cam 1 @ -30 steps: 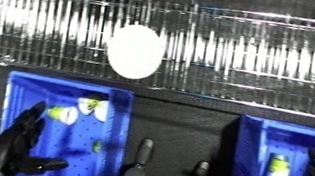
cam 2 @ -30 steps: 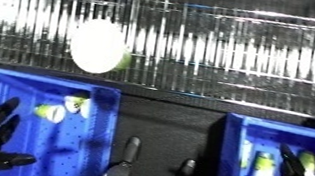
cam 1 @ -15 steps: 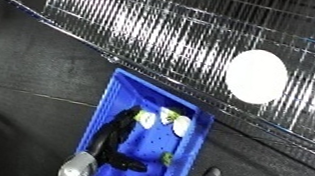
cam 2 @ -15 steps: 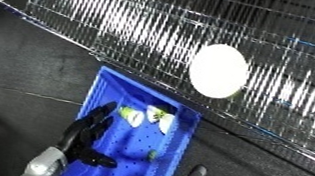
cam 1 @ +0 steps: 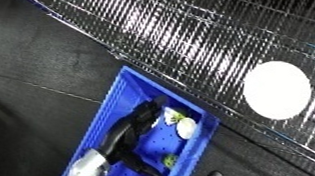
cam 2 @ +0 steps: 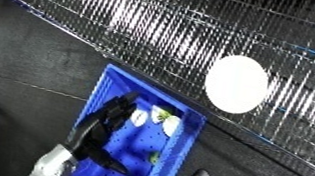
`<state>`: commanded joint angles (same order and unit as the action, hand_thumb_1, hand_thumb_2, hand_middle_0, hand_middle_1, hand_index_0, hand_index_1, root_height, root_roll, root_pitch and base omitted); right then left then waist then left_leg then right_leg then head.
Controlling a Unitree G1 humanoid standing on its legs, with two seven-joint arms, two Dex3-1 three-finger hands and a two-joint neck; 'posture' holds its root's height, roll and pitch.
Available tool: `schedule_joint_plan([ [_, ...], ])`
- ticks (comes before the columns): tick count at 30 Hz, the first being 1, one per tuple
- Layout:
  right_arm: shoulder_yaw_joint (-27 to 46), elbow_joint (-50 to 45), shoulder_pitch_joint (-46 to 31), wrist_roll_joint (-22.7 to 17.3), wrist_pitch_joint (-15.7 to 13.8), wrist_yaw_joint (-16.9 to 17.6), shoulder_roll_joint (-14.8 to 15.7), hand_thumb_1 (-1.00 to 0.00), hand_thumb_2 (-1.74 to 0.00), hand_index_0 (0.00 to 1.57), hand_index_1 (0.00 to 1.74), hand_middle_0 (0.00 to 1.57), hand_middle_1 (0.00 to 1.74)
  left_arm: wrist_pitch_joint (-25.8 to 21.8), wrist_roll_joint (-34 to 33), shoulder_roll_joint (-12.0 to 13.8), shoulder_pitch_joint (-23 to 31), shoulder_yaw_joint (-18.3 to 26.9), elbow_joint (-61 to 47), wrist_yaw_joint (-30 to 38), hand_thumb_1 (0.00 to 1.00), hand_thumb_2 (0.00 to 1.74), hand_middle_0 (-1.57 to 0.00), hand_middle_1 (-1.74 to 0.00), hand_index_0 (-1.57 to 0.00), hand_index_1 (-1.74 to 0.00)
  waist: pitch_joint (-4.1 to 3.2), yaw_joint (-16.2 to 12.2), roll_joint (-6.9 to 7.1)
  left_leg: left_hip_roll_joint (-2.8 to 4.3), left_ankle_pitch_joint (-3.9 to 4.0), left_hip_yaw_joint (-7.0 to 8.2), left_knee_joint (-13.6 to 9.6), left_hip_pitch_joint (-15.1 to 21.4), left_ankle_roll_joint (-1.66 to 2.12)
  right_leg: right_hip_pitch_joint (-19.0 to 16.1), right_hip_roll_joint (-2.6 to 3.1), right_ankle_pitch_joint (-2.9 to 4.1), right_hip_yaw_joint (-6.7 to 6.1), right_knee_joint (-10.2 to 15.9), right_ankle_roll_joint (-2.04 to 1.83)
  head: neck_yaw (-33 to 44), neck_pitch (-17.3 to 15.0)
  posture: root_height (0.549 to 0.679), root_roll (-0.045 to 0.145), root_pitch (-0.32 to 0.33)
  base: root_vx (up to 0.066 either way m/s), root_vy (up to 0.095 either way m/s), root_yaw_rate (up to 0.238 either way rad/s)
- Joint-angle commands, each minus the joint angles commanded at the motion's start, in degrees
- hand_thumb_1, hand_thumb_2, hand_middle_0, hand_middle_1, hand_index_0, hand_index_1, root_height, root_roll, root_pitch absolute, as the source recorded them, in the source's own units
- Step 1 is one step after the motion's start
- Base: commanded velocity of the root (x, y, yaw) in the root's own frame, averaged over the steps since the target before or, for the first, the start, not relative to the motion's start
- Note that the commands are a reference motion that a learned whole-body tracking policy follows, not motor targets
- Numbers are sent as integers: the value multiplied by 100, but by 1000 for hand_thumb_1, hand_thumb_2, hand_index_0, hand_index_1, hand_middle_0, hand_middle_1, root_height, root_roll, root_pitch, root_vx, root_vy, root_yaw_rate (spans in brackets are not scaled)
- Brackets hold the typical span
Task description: Pick up the object and place it into the box
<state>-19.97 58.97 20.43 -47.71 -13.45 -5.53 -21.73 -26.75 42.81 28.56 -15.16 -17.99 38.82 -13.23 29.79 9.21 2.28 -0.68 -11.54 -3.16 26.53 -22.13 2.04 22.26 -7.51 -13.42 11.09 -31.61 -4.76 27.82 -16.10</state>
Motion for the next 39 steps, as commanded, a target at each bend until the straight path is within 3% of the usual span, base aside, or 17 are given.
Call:
schedule_joint_plan([
  [15, 284, 609, -275, -381, 118, -321, -145, 0, 0, 0, 0, 0, 0, 363, 638, 682, 89, 40, -2693, -252, 0, 0, 0, 0, 0, 0, 0, 218, -139, -168, -76, -144, 98, -163, -16, 51, -115, 85, 124, 8, -34, -1056, -37, 658, 34, 94, 13, -15, 95],
  [23, 388, 667, -337, -492, 114, -399, -104, 0, 0, 0, 0, 0, 0, 334, 510, 743, 97, 211, -3527, -117, 0, 0, 0, 0, 0, 0, 0, 271, -129, -190, -115, -168, 157, -192, -16, 64, -128, 99, 146, -27, -36, -1410, 38, 658, 34, 94, 23, -27, 33],
  [27, 376, 700, -298, -527, 174, -452, -84, 0, 0, 0, 0, 0, 0, 299, 233, 695, -54, 203, -3556, 273, 0, 0, 0, 0, 0, 0, 0, 223, -81, -171, -137, -146, 215, -213, -22, 93, -104, 99, 110, -72, -37, -1348, 105, 657, 32, 92, 21, -8, -77],
  [32, 316, 709, -215, -507, 243, -523, -75, 0, 0, 0, 0, 0, 0, 333, -142, 599, -383, 146, -3289, 813, 0, 0, 0, 0, 0, 0, 0, 109, 13, -133, -147, -103, 282, -241, -33, 141, -32, 114, 17, -94, -35, -1113, 150, 656, 29, 92, 9, 6, -147],
  [39, 215, 691, -114, -363, 295, -589, -57, 0, 0, 0, 0, 0, 0, 382, -443, 434, -837, 71, -2798, 1444, 0, 0, 0, 0, 0, 0, 0, -68, 139, -38, -144, -13, 329, -258, -32, 202, 56, 143, -96, -98, -47, -758, 239, 655, 24, 91, 0, 16, -153],
])
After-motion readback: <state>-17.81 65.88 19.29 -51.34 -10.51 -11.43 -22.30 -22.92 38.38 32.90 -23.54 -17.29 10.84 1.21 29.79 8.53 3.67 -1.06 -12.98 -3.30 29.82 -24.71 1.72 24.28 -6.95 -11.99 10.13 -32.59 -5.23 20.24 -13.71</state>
